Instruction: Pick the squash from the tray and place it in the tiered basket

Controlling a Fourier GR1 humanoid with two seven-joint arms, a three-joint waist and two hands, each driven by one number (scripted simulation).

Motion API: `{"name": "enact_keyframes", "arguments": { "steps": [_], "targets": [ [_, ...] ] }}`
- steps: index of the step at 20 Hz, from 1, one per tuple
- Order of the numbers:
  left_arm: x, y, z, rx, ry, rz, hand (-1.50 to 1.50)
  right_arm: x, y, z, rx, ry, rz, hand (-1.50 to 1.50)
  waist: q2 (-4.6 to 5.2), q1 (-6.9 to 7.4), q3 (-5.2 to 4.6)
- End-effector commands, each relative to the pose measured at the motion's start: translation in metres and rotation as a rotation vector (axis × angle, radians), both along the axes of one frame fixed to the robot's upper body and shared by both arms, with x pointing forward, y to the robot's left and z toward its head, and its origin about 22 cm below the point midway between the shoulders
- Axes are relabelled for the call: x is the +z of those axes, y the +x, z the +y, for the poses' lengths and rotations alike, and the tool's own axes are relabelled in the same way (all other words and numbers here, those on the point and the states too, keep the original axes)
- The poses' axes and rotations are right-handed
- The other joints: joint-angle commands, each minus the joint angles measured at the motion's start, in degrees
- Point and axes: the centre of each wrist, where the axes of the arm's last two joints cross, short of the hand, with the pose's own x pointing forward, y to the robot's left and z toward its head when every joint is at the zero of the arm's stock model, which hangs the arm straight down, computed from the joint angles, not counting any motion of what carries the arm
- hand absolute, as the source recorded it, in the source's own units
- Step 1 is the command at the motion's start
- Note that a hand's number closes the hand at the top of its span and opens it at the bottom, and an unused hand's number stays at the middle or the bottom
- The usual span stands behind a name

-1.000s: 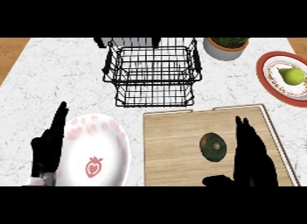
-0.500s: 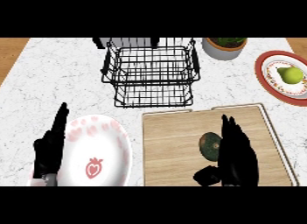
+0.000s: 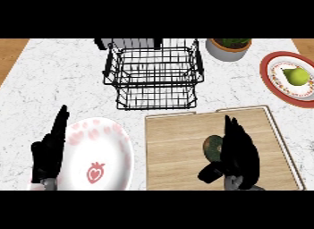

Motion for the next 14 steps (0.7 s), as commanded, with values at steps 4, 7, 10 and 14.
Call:
{"name": "enact_keyframes", "arguments": {
  "steps": [4,7,10,14],
  "targets": [
    [-0.026,-0.02,-0.006,-0.02,-0.058,0.129,0.0,-0.015,0.004,-0.005,-0.091,-0.014,0.155,-1.5,0.49,-0.06,-0.82],
    [-0.028,-0.009,-0.025,-0.022,-0.063,0.129,0.0,-0.011,0.009,-0.003,-0.093,0.007,0.149,-1.5,0.54,-0.34,-0.83],
    [-0.027,-0.015,-0.006,-0.036,-0.041,0.126,0.0,-0.023,0.005,-0.005,-0.1,0.01,0.174,-1.5,0.49,-0.22,-0.83],
    [-0.028,-0.008,-0.009,-0.012,-0.06,0.13,0.0,-0.023,0.009,-0.014,-0.097,0.024,0.164,-1.5,0.47,-0.42,-0.83]
  ]
}}
